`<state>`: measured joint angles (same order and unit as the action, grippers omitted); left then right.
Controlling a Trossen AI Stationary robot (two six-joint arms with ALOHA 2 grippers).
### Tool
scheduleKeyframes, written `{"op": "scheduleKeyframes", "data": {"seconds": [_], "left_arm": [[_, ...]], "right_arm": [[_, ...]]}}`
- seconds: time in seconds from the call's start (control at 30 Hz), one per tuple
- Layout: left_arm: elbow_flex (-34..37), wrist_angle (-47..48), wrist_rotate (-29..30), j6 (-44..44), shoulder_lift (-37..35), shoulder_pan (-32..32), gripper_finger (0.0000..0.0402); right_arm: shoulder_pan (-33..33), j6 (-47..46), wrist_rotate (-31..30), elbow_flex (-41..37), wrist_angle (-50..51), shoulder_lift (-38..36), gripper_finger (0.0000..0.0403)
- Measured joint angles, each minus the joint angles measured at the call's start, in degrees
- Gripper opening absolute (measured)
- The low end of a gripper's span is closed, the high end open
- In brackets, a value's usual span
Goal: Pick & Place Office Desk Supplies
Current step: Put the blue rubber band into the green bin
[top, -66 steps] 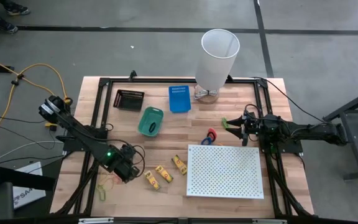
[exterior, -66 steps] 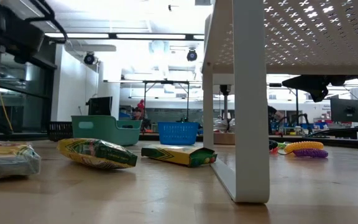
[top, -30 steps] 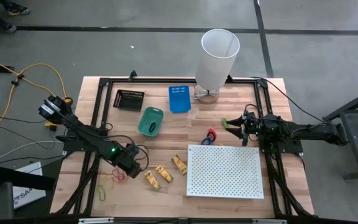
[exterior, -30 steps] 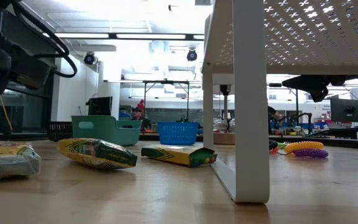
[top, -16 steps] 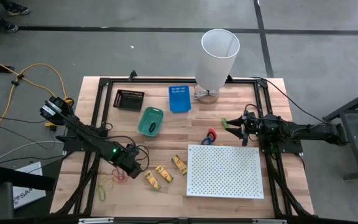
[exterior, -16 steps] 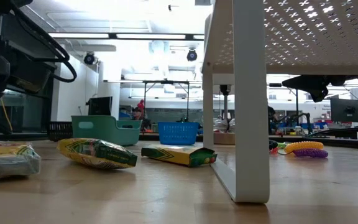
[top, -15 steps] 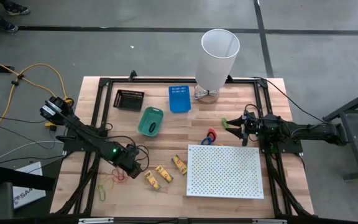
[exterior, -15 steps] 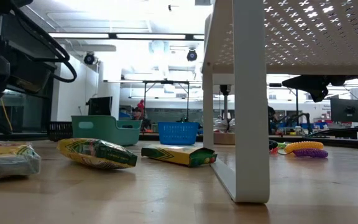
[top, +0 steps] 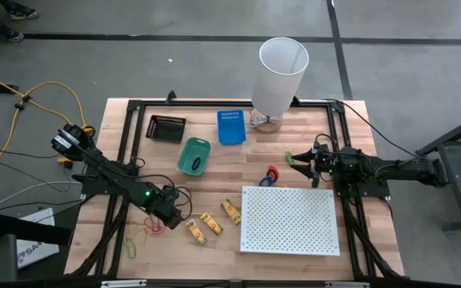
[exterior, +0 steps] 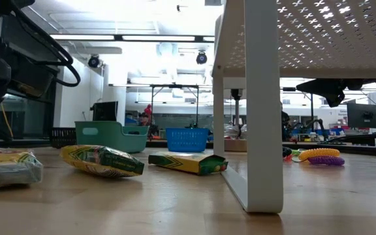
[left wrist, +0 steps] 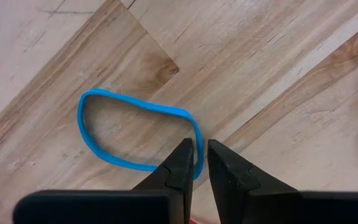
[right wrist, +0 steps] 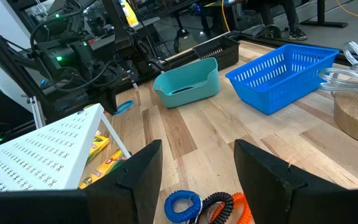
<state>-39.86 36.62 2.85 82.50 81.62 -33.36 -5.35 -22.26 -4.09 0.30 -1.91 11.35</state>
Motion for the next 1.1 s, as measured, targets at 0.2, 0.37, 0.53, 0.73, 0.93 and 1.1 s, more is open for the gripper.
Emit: {"op": "scheduleKeyframes", "data": {"seconds": [0.2, 0.37, 0.53, 0.73, 0.93, 1.1], "left_arm": [[0.0, 0.5, 0.0, 0.0, 0.0, 0.0, 0.001], [0.0, 0.6, 0.0, 0.0, 0.0, 0.0, 0.0002], [0.0, 0.5, 0.0, 0.0, 0.0, 0.0, 0.0001], [0.0, -0.1, 0.1, -1.1, -2.4, 0.0, 0.0001], [0.0, 0.4, 5.3, -4.6, -9.4, 0.0, 0.0001], [0.0, 0.6, 8.7, -7.8, -15.0, 0.0, 0.0001]], "right_arm": [[0.0, 0.0, 0.0, 0.0, 0.0, 0.0, 0.0188], [0.0, 0.0, 0.0, 0.0, 0.0, 0.0, 0.0188], [0.0, 0.0, 0.0, 0.0, 0.0, 0.0, 0.0188], [0.0, 0.0, 0.0, 0.0, 0.0, 0.0, 0.0188], [0.0, 0.0, 0.0, 0.0, 0.0, 0.0, 0.0188], [0.0, 0.0, 0.0, 0.0, 0.0, 0.0, 0.0188]]}}
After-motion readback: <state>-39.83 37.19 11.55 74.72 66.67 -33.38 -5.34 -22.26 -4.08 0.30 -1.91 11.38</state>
